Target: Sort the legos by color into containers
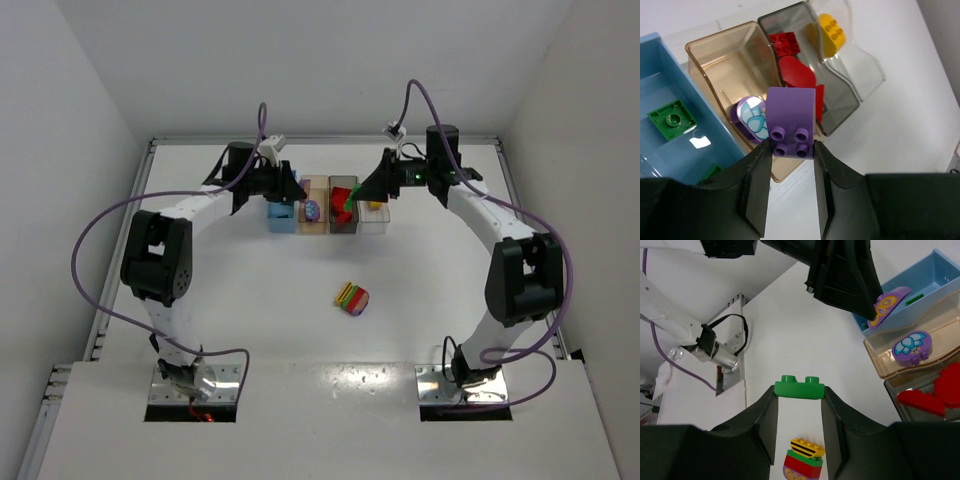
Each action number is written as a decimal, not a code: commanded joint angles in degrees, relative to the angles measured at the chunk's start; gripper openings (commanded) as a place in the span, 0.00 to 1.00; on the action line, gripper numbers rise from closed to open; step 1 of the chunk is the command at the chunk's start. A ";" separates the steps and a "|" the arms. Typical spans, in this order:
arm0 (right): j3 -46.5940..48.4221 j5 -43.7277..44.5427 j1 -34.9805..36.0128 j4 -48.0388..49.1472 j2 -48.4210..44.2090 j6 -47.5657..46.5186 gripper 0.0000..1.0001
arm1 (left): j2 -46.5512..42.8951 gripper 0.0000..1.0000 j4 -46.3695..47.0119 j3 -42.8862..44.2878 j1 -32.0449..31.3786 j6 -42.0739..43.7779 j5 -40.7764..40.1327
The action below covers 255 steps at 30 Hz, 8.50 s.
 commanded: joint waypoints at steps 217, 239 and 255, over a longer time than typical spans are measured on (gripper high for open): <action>-35.07 56.04 42.30 -30.78 -12.28 -43.59 0.41 | -23.99 1.00 -6.44 -10.58 10.92 11.14 -7.05; 6.94 59.20 34.21 -22.60 -0.87 -30.49 0.00 | -27.96 0.80 -7.58 -22.37 7.68 -9.61 13.76; 12.75 60.35 35.26 -23.22 2.93 -32.07 0.00 | -21.01 0.88 -8.11 -16.74 0.82 -8.55 16.59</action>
